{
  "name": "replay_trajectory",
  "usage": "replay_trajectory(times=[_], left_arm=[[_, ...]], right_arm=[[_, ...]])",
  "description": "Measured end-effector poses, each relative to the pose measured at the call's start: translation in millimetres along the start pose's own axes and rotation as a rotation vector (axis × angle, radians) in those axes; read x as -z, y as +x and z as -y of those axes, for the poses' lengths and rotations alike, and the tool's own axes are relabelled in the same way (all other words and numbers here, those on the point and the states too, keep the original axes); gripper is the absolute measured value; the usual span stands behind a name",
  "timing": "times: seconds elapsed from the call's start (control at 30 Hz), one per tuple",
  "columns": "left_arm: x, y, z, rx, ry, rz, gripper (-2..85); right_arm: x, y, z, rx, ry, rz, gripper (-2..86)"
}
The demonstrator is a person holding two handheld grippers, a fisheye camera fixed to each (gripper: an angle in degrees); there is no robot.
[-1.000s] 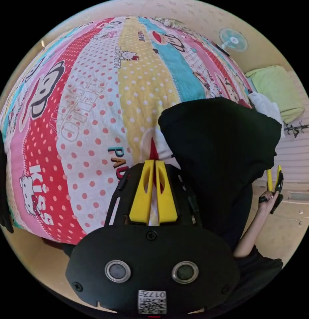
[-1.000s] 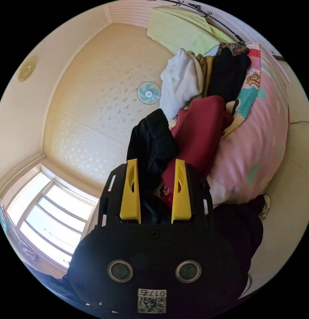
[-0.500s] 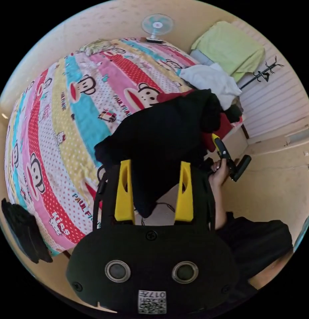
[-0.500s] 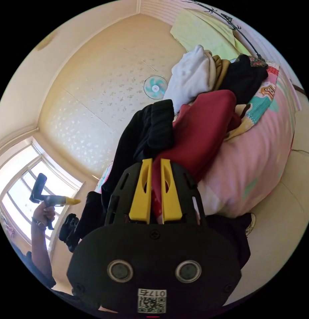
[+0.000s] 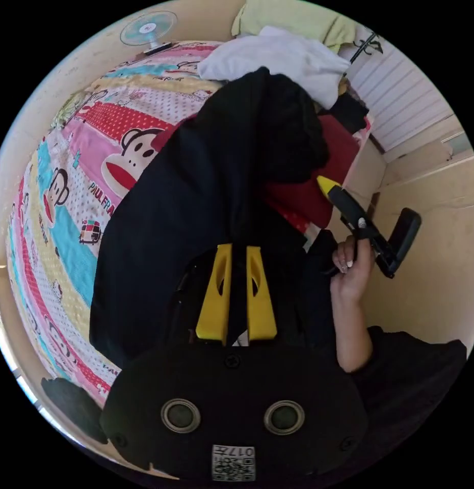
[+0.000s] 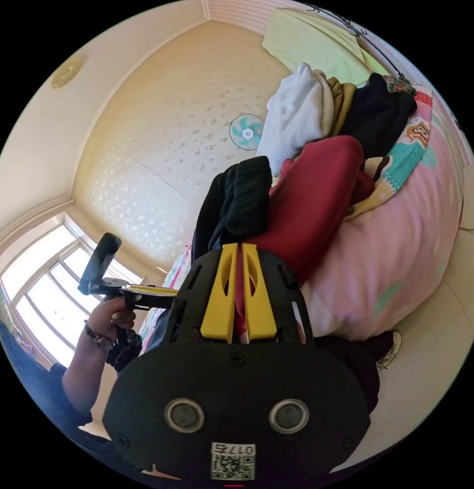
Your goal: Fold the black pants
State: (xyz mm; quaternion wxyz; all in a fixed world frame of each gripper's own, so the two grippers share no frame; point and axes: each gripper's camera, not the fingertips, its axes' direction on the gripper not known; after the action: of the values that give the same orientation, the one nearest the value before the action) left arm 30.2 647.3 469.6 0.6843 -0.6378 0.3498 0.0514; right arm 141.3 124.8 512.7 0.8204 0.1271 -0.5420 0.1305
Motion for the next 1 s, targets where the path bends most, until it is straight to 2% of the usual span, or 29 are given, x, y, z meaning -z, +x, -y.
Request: replay_trajectory(times=[0.07,0.13,0.17,0.23,0.3,0.37,0.53,0.7,0.8,0.9,0.93,1.0], left_arm=[[59,-49,-40,0.13,0.222,-0.147,4.2],[103,-85,-80,0.241,0.396,-0.169,2.8],[125,-105,-108,0.307,0.494,-0.128,1.5],[138,-129,-139,0.407,0.549,-0.037,0.7],[130,-156,-163,0.54,0.539,0.027,0.4],[103,-182,-192,0.655,0.509,-0.003,0.6],[39,-180,-230,0.695,0.398,-0.04,4.9],[41,-131,-238,0.62,0.421,0.155,8.4],[53,-73,-215,0.448,0.458,0.212,10.7],[31,-5,-174,0.186,0.387,0.086,11.7],[11,19,-155,0.081,0.338,-0.021,12.0],[-21,46,-129,0.013,0.277,-0.149,13.2]], right_arm=[[3,0,-2,0.005,0.026,0.009,3.7],[5,-1,-5,0.009,0.047,0.042,4.7],[6,0,-7,0.015,0.053,0.074,5.6],[4,0,-8,0.016,0.046,0.11,7.3],[-1,-2,-8,0.027,0.026,0.12,9.7],[-6,-7,-9,0.056,0.014,0.12,11.5],[-9,-17,-13,0.134,0.011,0.145,14.1],[-12,-21,-16,0.15,-0.001,0.162,14.8],[-11,-18,-17,0.122,0.02,0.174,14.6],[-10,-11,-18,0.082,0.048,0.213,14.1],[-10,-9,-19,0.073,0.053,0.22,14.0],[-9,-6,-20,0.052,0.064,0.231,13.5]])
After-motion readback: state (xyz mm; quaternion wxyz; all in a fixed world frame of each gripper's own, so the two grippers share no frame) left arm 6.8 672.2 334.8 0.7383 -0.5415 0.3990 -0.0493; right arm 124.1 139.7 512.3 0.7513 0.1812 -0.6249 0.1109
